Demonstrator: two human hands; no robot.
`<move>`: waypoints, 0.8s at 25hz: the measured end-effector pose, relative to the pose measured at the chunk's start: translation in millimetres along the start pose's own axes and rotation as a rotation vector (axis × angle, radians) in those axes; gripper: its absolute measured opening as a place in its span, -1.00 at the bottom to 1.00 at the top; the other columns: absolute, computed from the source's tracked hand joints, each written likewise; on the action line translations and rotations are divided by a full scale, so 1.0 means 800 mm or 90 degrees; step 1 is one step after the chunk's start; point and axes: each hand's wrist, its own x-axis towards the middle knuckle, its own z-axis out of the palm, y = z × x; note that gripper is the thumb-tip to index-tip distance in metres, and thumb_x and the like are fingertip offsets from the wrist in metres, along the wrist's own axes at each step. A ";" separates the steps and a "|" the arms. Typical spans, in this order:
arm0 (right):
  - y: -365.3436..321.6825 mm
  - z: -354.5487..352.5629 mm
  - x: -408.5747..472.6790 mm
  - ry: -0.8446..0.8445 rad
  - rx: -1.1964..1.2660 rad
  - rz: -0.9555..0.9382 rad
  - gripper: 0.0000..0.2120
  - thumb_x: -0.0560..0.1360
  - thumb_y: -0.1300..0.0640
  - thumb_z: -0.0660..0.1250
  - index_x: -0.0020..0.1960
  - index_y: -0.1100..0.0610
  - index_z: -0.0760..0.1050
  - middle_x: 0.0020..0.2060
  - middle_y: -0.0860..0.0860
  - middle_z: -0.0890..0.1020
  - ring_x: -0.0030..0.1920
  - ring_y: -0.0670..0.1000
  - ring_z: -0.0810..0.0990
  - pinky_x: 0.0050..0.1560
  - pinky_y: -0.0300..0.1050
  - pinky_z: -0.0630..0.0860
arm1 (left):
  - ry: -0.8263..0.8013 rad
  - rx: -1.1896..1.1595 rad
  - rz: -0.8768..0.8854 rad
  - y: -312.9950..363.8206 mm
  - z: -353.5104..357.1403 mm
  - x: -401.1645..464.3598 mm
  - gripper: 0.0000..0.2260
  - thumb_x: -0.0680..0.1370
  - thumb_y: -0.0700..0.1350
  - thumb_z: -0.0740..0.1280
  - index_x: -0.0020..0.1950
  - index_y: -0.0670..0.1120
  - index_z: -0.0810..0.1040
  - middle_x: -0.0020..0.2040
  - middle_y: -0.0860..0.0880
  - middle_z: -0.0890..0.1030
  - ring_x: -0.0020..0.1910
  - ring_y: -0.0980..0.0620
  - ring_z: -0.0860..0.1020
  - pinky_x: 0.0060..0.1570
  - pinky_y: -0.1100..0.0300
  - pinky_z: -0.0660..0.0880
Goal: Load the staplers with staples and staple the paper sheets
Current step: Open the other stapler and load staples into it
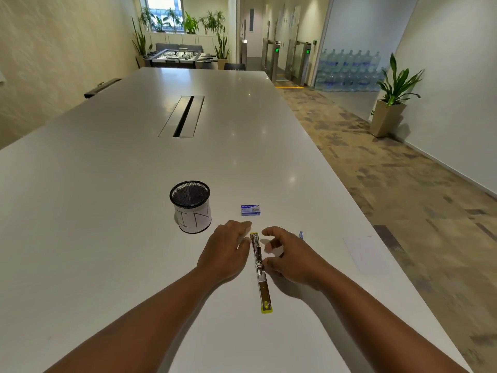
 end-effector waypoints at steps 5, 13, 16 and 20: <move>-0.008 -0.042 0.039 0.156 -0.074 -0.046 -0.63 0.56 0.09 0.42 0.35 -0.01 0.49 -0.07 -0.11 0.67 -0.09 -0.05 0.65 0.05 -0.06 0.57 | 0.055 -0.061 -0.033 0.000 -0.004 0.039 -0.67 0.62 -0.21 0.24 0.40 -0.12 0.47 0.29 -0.09 0.47 0.23 0.00 0.47 0.19 0.26 0.33; 0.006 -0.059 0.142 0.054 -0.154 -0.007 -0.54 0.50 0.11 0.50 0.37 0.04 0.51 0.09 -0.02 0.66 0.15 0.06 0.60 0.22 0.05 0.54 | -0.009 0.008 -0.085 -0.011 0.019 0.108 -0.64 0.57 -0.01 0.38 0.33 -0.08 0.55 0.19 -0.06 0.45 0.16 -0.09 0.44 0.19 0.02 0.43; 0.019 -0.051 0.163 0.023 -0.114 -0.012 -0.50 0.45 0.08 0.55 0.36 0.02 0.52 0.02 -0.08 0.66 0.09 0.01 0.61 0.24 0.14 0.52 | 0.042 0.015 -0.061 -0.016 0.027 0.114 -0.81 0.56 -0.01 0.38 0.11 -0.05 0.66 0.00 0.00 0.47 0.02 -0.08 0.46 -0.01 0.04 0.43; 0.027 -0.042 0.178 0.028 -0.084 -0.023 -0.55 0.44 0.08 0.56 0.30 -0.01 0.58 0.02 -0.10 0.68 0.04 -0.04 0.62 0.25 0.16 0.51 | 0.056 -0.009 -0.045 -0.020 0.030 0.113 -0.85 0.55 -0.09 0.41 0.10 -0.05 0.67 -0.03 0.04 0.46 -0.01 -0.04 0.46 -0.08 0.12 0.38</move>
